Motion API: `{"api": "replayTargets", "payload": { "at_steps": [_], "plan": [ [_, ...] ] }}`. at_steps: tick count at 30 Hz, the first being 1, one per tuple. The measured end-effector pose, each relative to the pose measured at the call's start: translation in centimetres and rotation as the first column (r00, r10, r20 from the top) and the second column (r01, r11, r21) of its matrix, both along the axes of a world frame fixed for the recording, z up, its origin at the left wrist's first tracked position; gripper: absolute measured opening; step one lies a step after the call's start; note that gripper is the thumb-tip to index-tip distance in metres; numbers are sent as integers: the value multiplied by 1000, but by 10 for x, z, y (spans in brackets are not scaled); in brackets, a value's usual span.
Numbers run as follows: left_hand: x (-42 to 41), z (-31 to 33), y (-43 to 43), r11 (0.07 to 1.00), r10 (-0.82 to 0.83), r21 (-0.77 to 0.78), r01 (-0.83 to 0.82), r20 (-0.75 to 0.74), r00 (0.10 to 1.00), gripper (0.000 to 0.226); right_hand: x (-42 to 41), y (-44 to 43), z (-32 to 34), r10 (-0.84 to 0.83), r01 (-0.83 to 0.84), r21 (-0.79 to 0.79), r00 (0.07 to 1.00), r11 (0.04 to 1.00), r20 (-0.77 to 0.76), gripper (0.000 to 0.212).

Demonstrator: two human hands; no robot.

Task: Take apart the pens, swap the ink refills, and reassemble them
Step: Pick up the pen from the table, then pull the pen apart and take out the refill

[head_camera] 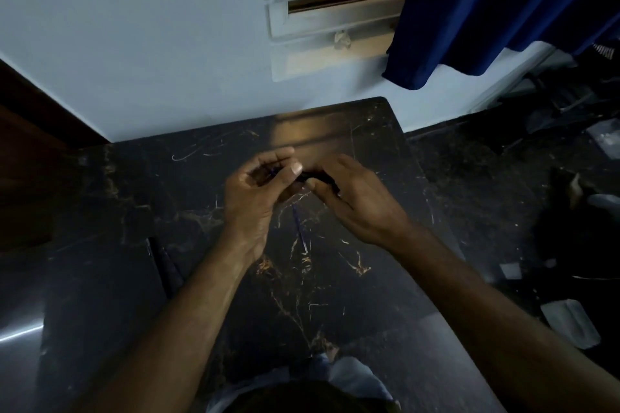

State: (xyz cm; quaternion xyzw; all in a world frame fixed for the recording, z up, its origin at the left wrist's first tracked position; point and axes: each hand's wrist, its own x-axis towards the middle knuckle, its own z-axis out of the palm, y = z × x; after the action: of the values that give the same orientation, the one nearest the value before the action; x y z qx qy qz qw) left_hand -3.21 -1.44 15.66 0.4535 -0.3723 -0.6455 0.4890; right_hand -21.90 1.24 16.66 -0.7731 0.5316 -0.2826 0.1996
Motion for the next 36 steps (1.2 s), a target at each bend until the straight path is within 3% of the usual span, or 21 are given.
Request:
{"api": "replayTargets", "payload": {
  "at_steps": [5,10,18,21,23,26,29,32,36],
  "plan": [
    [-6,14,18,999,17,-42,-10,161,987,11,5,6,21,-60,45,-113,990,993,-131,15],
    [-2,24,21,993,-29,-106,44,139,990,17,8,16,36,-98,70,-169,982,983,-160,14],
    [12,46,9,938,-74,-331,105,103,992,11,-10,14,66,-168,147,-123,968,982,-184,50],
    [34,42,-11,941,-54,-332,66,45,997,18,-25,16,69,-172,169,-42,981,985,-84,40],
    [49,19,-25,945,-12,-320,67,173,985,15,-33,20,68,-175,174,20,983,984,58,35],
    [65,-44,-30,969,-66,-184,167,456,888,19,-36,27,61,-186,168,96,954,981,233,30],
    [64,-113,-14,937,-216,-35,348,726,653,20,-28,33,50,-244,168,216,886,962,395,24],
    [57,-163,2,934,-272,70,350,776,569,20,-16,38,44,-250,92,294,786,951,565,23],
    [58,-202,5,885,-118,-16,465,959,257,18,-4,45,42,-262,23,330,662,944,702,20]
  ]
}}
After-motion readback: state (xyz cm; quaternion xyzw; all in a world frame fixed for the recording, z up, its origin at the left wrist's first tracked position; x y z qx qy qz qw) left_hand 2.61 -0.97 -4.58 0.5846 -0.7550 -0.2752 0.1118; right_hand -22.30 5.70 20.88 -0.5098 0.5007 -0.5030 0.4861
